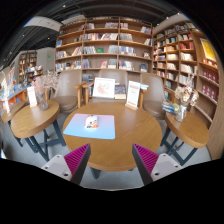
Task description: Arrange mouse
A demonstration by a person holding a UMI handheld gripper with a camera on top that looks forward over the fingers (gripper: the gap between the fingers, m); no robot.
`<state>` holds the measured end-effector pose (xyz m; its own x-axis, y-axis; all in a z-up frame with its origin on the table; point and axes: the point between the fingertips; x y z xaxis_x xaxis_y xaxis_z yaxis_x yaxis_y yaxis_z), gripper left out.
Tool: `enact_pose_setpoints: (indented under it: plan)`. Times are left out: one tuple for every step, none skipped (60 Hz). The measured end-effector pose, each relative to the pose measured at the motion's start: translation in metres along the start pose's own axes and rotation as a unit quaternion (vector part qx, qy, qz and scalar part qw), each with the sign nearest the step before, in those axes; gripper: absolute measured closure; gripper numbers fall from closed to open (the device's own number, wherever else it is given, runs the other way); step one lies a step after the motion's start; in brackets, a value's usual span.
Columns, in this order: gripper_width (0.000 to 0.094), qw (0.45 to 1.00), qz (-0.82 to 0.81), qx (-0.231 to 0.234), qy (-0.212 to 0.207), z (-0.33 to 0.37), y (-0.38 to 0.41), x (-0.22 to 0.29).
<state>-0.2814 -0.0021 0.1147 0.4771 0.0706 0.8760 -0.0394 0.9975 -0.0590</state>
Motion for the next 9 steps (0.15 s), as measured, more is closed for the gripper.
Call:
enact_pose_setpoints:
  plan:
    - [0.0078,1.0,0.0,-0.003,0.001,0.001,-0.002,-0.001]
    - [0.0079,1.0,0.0,-0.006,0.001,0.002,-0.005,-0.003]
    - [0.0079,1.0,-0.001,-0.01,0.0,0.002,-0.009,-0.003]
    - [0.0076,1.0,-0.002,-0.013,-0.002,0.002,-0.012,-0.002]
    - [0.0077,1.0,-0.005,-0.016,-0.006,0.003,-0.014,-0.001]
    - [0.0079,1.0,-0.008,-0.019,-0.009,0.003,-0.017,0.001]
    - [0.0078,1.0,-0.011,-0.022,-0.013,0.003,-0.019,0.003]
    - [0.0077,1.0,-0.013,-0.025,-0.015,0.004,-0.021,0.004]
    - [0.0076,0.999,-0.014,-0.026,-0.017,0.005,-0.022,0.005]
Point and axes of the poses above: the point between the fingertips, and its own axes, seen from behind it with the camera up: y to the left, x up, z backward, against the way the camera looks
